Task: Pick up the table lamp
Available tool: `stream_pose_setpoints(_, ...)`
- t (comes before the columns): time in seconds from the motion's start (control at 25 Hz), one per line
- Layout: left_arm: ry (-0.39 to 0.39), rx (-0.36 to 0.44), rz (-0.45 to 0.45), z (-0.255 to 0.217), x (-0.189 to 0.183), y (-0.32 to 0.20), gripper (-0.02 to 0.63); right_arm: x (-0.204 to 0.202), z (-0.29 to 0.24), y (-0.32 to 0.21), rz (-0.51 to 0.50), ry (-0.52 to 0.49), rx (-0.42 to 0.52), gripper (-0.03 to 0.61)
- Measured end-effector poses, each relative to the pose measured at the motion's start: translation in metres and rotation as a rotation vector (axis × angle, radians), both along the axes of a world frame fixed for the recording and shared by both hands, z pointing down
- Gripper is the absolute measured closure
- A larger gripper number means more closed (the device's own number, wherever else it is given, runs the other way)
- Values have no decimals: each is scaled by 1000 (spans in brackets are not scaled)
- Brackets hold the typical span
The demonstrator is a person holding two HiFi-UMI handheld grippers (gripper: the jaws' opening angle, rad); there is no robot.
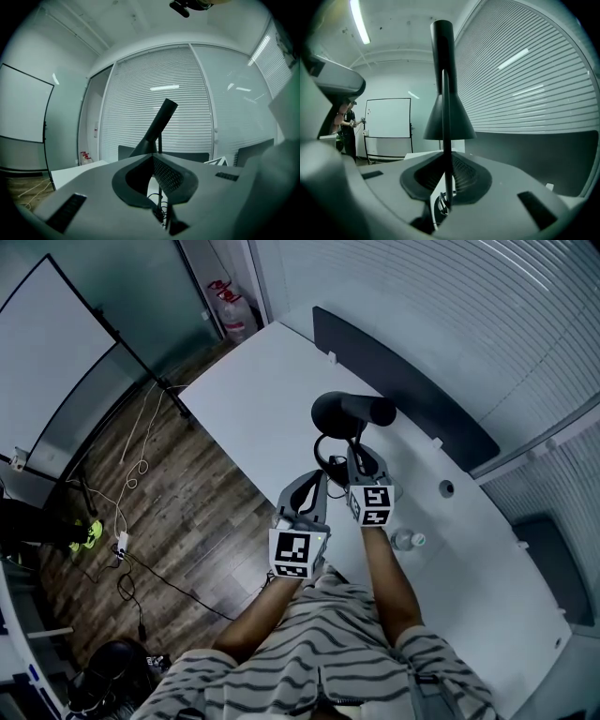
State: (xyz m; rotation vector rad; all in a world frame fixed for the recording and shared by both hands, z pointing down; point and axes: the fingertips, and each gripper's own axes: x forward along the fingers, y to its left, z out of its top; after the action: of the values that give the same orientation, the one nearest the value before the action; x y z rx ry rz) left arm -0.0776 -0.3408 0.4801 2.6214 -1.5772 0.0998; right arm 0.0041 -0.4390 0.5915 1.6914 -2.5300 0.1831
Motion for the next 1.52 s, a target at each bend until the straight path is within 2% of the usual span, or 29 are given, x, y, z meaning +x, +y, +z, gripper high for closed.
stream_pose_setpoints(0.12, 20, -19, 4, 4, 1, -1, 606, 0, -1, -2, -10, -3, -7, 529)
stream_pose_setpoints(0.48, 11, -38, 5, 7, -2, -3, 606, -11, -20, -13, -43, -22, -8, 532)
stream_pose_setpoints(1.08, 32, -35, -16, 6, -12, -4, 606, -21, -64, -5, -78, -81, -4, 535)
stream_pose_setpoints(1.52, 61, -15, -29, -12, -19, -11, 606, -32, -139, 25, -109, -128, 79, 534)
